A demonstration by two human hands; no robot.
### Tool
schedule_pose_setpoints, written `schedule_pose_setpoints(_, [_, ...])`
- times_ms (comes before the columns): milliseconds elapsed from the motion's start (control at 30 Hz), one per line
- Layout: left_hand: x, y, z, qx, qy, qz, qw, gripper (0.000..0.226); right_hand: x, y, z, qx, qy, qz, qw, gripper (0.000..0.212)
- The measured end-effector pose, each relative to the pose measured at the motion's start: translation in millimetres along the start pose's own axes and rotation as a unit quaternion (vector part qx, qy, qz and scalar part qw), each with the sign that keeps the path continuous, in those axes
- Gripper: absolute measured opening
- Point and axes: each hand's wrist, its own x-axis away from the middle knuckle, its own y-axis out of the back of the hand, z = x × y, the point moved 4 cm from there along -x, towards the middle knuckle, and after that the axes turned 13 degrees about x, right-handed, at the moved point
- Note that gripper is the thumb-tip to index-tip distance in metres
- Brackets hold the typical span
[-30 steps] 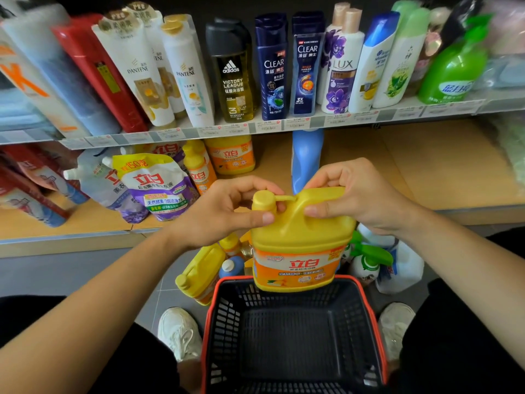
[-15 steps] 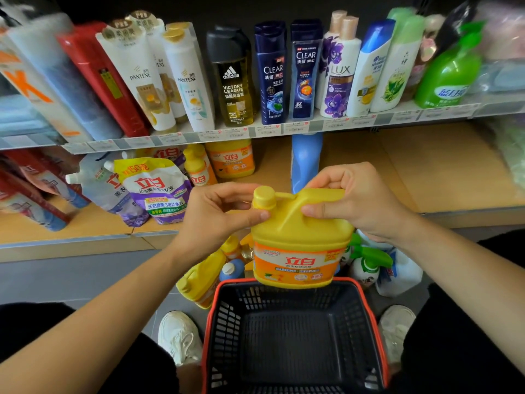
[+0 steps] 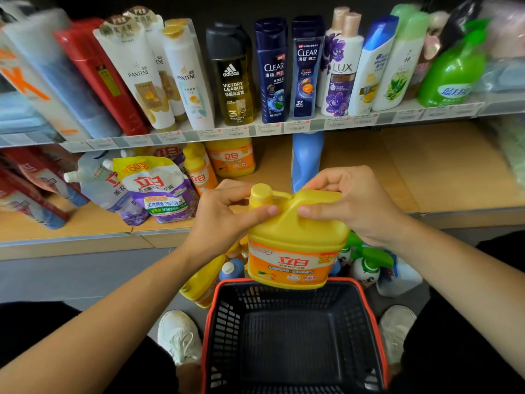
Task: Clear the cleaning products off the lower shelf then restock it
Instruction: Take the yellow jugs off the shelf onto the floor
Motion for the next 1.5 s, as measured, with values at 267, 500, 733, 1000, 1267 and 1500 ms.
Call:
schedule_pose_setpoints(267, [1, -8, 2, 0.257, 0.167, 0.169, 0.937, 0.072, -7, 5, -1, -0.108, -0.052, 0.075, 0.990, 0.031])
schedule_pose_setpoints(500, [2, -8, 0, 0.214, 0.120, 0.138, 0.960, 0.055, -4, 6, -1, -0.094, -0.038, 0.053, 0.993, 0.027])
schedule_pose_setpoints(733, [5, -9, -1, 0.108, 0.028, -0.001, 0.994, 0.036, -2, 4, -2, -0.045, -0.012, 0.005, 0.999, 0.024])
schedule_pose_setpoints(1000, [5, -6, 23, 0.171, 0.103, 0.089, 0.976, 0.057, -4, 9, -4, -0.081, -0.019, -0.036, 0.996, 0.031])
schedule_pose_setpoints(1267, [22, 0, 68, 0.111, 0.237, 0.201, 0.944, 0.071, -10, 31, -1, -0.181, -0.041, -0.095, 0.978, 0.033])
schedule_pose_setpoints(1500, [30, -11, 72, 0.340, 0.268, 0.110, 0.895, 0.081, -16, 43, -16, -0.262, -0.092, -0.146, 0.950, 0.038])
